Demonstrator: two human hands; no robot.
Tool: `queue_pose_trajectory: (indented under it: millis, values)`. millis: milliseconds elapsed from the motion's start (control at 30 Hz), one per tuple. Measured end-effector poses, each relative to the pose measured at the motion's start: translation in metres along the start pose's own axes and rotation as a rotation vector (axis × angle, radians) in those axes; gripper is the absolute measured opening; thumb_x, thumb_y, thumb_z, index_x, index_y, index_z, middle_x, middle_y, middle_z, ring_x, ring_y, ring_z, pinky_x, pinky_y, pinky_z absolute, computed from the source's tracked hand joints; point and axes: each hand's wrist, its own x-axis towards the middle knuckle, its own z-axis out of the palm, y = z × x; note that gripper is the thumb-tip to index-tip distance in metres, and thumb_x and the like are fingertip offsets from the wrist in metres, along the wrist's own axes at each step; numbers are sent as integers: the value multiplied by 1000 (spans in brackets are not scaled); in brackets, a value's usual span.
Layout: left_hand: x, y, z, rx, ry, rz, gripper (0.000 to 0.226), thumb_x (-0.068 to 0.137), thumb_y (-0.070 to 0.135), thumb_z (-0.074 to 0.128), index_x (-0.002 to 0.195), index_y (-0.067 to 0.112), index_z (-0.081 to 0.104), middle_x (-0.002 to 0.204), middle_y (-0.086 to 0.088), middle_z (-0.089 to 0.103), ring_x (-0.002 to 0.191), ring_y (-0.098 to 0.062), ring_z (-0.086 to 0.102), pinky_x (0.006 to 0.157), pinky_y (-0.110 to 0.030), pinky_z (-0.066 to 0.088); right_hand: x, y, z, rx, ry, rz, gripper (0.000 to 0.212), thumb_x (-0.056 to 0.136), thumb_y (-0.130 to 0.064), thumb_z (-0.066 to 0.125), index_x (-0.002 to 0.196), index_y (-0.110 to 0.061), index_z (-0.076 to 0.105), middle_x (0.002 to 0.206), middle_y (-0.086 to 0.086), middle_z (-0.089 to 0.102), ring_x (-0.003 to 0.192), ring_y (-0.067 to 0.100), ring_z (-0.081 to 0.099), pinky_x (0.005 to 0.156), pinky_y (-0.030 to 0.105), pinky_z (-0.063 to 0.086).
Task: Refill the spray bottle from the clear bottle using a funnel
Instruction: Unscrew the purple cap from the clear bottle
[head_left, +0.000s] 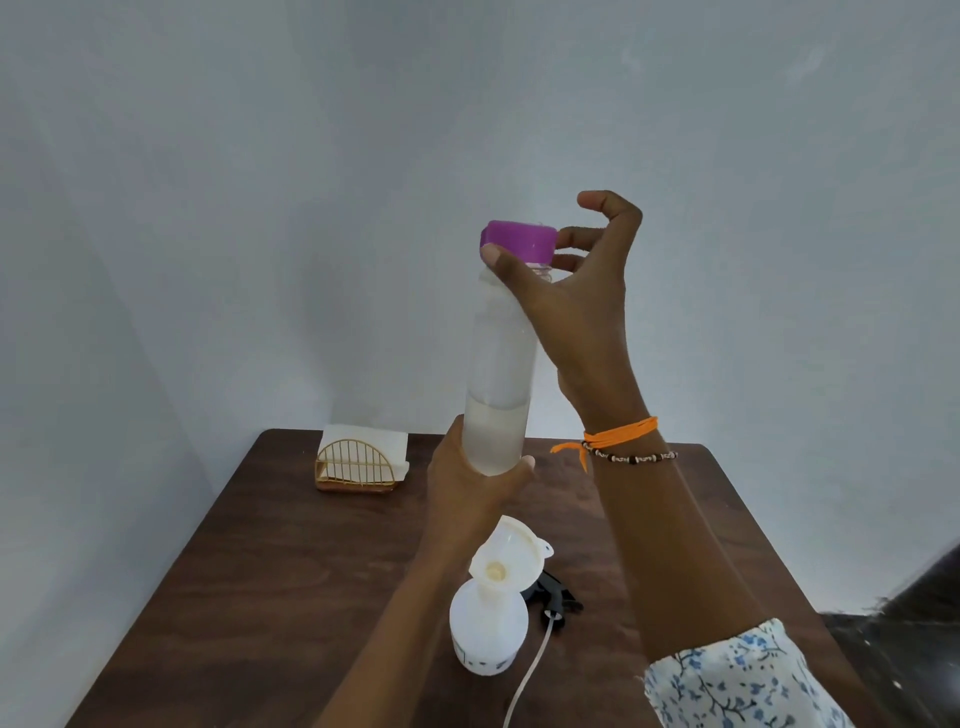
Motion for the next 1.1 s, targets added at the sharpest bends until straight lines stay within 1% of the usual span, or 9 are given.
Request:
queue_pose_trajectory:
  millis: [200,300,400,467,600,767,900,1033,1100]
  values:
    - [0,4,-1,9,-5,6,40,69,21,82,94,32,53,89,5,62,82,-12,62,61,-15,48,-1,-2,1,167,-56,65,54,72,-29,52,122,-22,33,112,9,61,99,19,59,79,25,49]
    - [0,3,0,3,-10,-12,47,69,24,82,106,26,53,98,2,62,88,-14,61,65,-16,48,-2,-2,5,102,-35,44,64,72,-32,67,124,-25,31,120,4,52,114,24,51,90,33,50]
    - [0,2,1,-8,-6,-2,49,60,35,80,102,27,55,95,2,63,87,-13,62,64,-17,48,0,-1,6,26,0,5,72,71,-29,79,122,-28,28,114,4,47,110,23,50,80,25,51]
    - [-1,3,0,-12,-1,8,45,56,38,74,96,29,56,91,4,63,84,-11,62,63,-17,48,0,-1,3,39,-20,1,68,72,-25,78,121,-26,30,107,4,50,104,20,54,75,19,49]
    - [0,2,-1,-17,-16,1,48,61,32,81,101,20,57,91,2,63,84,-14,62,63,-19,48,0,-1,0,162,-62,53,47,73,-27,48,118,-21,36,100,5,62,89,14,59,72,20,46]
    - [-1,2,0,-20,-30,-9,51,61,30,81,105,18,58,94,1,64,86,-15,63,63,-16,47,-2,-1,5,77,-35,53,62,71,-47,64,122,-29,33,113,0,52,116,26,48,91,38,47]
    - [-2,2,0,-32,-25,-3,49,56,36,74,100,20,59,91,3,64,84,-13,63,63,-18,48,0,1,4,14,-14,31,69,74,-31,76,126,-27,30,105,-2,50,113,25,49,87,33,49]
    - [-2,3,-1,-25,-25,-2,40,55,34,73,91,27,57,85,6,63,79,-9,62,62,-18,50,2,2,-3,158,-54,69,48,81,-22,58,124,-21,37,95,-3,61,92,11,59,76,17,47]
    - [-2,3,-1,-31,-32,1,41,56,34,73,92,26,57,86,6,63,78,-9,62,60,-15,49,3,2,-4,176,-59,83,49,79,-28,57,124,-21,38,106,-1,63,98,10,60,79,17,48]
